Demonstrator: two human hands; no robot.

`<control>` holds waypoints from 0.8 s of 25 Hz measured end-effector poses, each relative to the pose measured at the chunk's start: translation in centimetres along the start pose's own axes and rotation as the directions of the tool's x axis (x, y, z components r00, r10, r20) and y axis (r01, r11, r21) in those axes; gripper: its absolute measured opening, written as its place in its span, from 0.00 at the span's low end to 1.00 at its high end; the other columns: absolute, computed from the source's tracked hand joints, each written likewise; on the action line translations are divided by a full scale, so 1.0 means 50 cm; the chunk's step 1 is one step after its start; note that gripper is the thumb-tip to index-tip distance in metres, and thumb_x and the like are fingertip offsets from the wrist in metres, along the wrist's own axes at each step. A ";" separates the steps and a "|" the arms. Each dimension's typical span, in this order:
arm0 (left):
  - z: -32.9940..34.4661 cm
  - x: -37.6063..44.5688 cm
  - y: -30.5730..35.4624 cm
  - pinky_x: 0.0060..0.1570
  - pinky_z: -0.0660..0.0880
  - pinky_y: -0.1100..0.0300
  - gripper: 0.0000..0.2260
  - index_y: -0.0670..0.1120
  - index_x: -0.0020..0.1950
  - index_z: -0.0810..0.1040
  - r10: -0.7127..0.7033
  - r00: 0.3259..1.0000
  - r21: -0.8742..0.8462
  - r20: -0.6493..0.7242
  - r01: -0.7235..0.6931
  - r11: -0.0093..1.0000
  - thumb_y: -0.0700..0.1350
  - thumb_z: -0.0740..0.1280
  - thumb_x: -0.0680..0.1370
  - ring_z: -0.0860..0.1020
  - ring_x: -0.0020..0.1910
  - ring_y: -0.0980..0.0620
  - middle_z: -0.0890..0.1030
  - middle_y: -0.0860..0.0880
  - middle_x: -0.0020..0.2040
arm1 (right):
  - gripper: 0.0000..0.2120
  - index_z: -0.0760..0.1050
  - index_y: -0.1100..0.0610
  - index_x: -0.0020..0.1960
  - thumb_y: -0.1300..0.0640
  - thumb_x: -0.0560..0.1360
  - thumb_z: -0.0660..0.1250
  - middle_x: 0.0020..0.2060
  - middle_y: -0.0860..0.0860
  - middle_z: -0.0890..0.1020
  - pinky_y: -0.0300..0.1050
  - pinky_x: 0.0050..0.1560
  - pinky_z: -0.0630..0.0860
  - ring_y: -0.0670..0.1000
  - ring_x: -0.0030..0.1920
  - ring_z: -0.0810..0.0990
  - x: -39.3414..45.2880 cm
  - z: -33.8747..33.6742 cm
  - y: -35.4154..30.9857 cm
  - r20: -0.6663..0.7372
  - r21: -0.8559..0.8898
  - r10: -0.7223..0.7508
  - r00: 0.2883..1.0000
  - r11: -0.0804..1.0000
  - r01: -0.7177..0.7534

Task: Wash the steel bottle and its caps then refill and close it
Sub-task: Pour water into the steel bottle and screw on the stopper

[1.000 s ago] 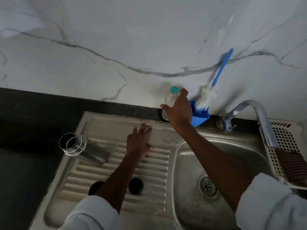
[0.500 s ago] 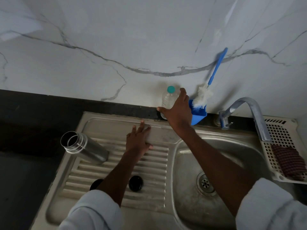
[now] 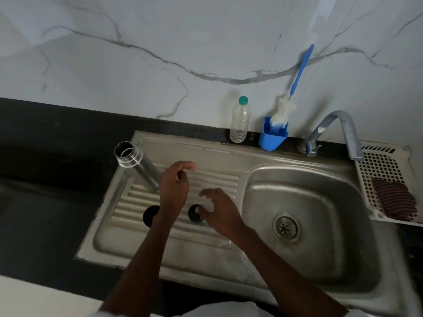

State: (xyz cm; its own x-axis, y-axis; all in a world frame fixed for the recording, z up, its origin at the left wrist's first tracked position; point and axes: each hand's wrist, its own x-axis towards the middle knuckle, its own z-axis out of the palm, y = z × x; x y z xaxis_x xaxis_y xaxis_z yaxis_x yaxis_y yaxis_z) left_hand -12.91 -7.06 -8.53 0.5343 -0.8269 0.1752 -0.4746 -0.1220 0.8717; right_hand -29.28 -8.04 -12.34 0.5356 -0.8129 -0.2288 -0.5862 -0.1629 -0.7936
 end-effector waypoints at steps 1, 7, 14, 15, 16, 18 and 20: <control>-0.022 -0.036 0.006 0.51 0.79 0.60 0.18 0.43 0.55 0.84 0.006 0.998 -0.035 -0.059 -0.008 0.999 0.25 0.61 0.77 0.84 0.48 0.54 0.86 0.50 0.46 | 0.24 0.75 0.43 0.68 0.46 0.73 0.75 0.63 0.45 0.75 0.49 0.64 0.75 0.51 0.63 0.75 -0.009 0.018 0.003 0.072 -0.051 -0.046 0.996 0.997 0.050; -0.108 -0.154 -0.032 0.46 0.77 0.48 0.12 0.44 0.58 0.80 -0.242 0.872 -0.268 -0.425 0.134 0.954 0.31 0.64 0.79 0.80 0.46 0.49 0.82 0.47 0.49 | 0.21 0.80 0.46 0.64 0.63 0.74 0.71 0.57 0.50 0.76 0.35 0.50 0.79 0.51 0.53 0.80 -0.015 0.074 0.007 0.097 -0.123 -0.114 0.989 0.984 0.126; -0.171 -0.047 -0.127 0.77 0.67 0.46 0.46 0.46 0.82 0.60 -0.394 0.901 -0.131 -0.184 0.375 0.918 0.50 0.82 0.71 0.67 0.78 0.45 0.66 0.45 0.79 | 0.05 0.79 0.55 0.55 0.55 0.81 0.68 0.42 0.49 0.82 0.42 0.37 0.77 0.48 0.40 0.79 -0.005 0.001 -0.089 -0.335 0.516 0.253 0.907 0.855 -0.048; -0.173 -0.028 -0.131 0.75 0.69 0.50 0.48 0.46 0.82 0.61 -0.365 0.917 -0.148 -0.159 0.343 0.927 0.50 0.84 0.69 0.68 0.76 0.45 0.67 0.45 0.78 | 0.05 0.78 0.54 0.54 0.54 0.80 0.70 0.42 0.47 0.81 0.39 0.40 0.78 0.46 0.41 0.79 -0.002 -0.009 -0.101 -0.384 0.464 0.214 0.898 0.886 -0.012; -0.174 -0.009 -0.133 0.70 0.73 0.58 0.47 0.47 0.80 0.63 -0.336 0.932 -0.180 -0.138 0.310 0.934 0.49 0.85 0.67 0.72 0.73 0.47 0.71 0.46 0.76 | 0.06 0.78 0.53 0.54 0.54 0.79 0.71 0.42 0.46 0.81 0.35 0.41 0.77 0.44 0.41 0.78 -0.001 -0.019 -0.114 -0.406 0.427 0.208 0.890 0.904 -0.017; -0.176 0.020 -0.130 0.58 0.77 0.66 0.40 0.47 0.76 0.69 -0.301 0.947 -0.212 -0.115 0.273 0.938 0.44 0.84 0.68 0.79 0.63 0.50 0.78 0.48 0.67 | 0.07 0.75 0.53 0.53 0.56 0.77 0.71 0.39 0.48 0.81 0.34 0.38 0.75 0.46 0.38 0.78 -0.007 -0.033 -0.136 -0.433 0.416 0.202 0.878 0.909 -0.004; -0.176 0.041 -0.132 0.57 0.79 0.57 0.32 0.48 0.70 0.74 -0.279 0.951 -0.196 -0.135 0.250 0.948 0.43 0.83 0.69 0.82 0.57 0.51 0.82 0.50 0.61 | 0.06 0.73 0.52 0.52 0.56 0.78 0.70 0.36 0.52 0.80 0.41 0.38 0.77 0.50 0.36 0.79 -0.020 -0.043 -0.154 -0.488 0.395 0.119 0.865 0.913 0.098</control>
State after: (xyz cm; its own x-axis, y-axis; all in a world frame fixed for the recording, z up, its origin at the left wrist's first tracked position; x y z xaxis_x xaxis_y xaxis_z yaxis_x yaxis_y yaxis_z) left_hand -2.50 -3.12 -9.91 0.7346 -0.6784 -0.0150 -0.1791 -0.2152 0.9600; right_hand -26.62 -7.17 -4.77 0.0970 -0.9951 -0.0170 -0.2427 -0.0071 -0.9701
